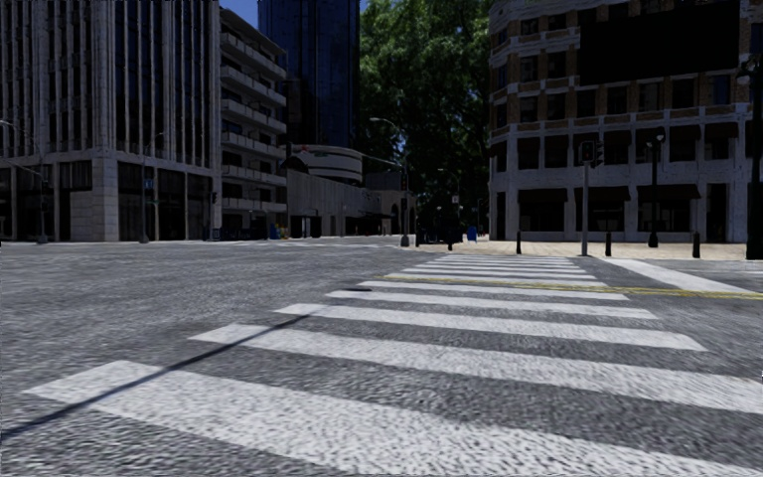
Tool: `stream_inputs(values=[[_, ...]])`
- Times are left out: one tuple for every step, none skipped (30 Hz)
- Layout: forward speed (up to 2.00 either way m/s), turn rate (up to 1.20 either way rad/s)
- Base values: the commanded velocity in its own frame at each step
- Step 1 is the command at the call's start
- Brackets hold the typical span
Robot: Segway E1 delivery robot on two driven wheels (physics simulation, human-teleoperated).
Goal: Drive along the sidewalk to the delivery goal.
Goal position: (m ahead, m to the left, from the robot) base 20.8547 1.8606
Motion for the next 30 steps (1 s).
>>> stream_inputs(values=[[1.59,-0.66],[1.59,-0.66],[1.59,-0.66],[1.59,-0.66],[1.59,-0.65],[1.59,-0.65],[1.59,-0.65],[1.59,-0.65],[1.59,-0.65],[1.59,-0.62],[1.59,-0.59],[1.59,-0.57],[1.59,-0.57],[1.59,-0.56],[1.59,-0.56],[1.59,-0.56],[1.59,-0.56],[1.59,-0.56],[1.59,-0.56],[1.59,-0.51],[1.59,-0.41],[1.59,-0.18],[1.59,0.0],[1.59,0.0],[1.59,0.0],[1.59,0.0],[1.59,0.0],[1.59,0.0],[1.59,0.0],[1.59,0.0]])
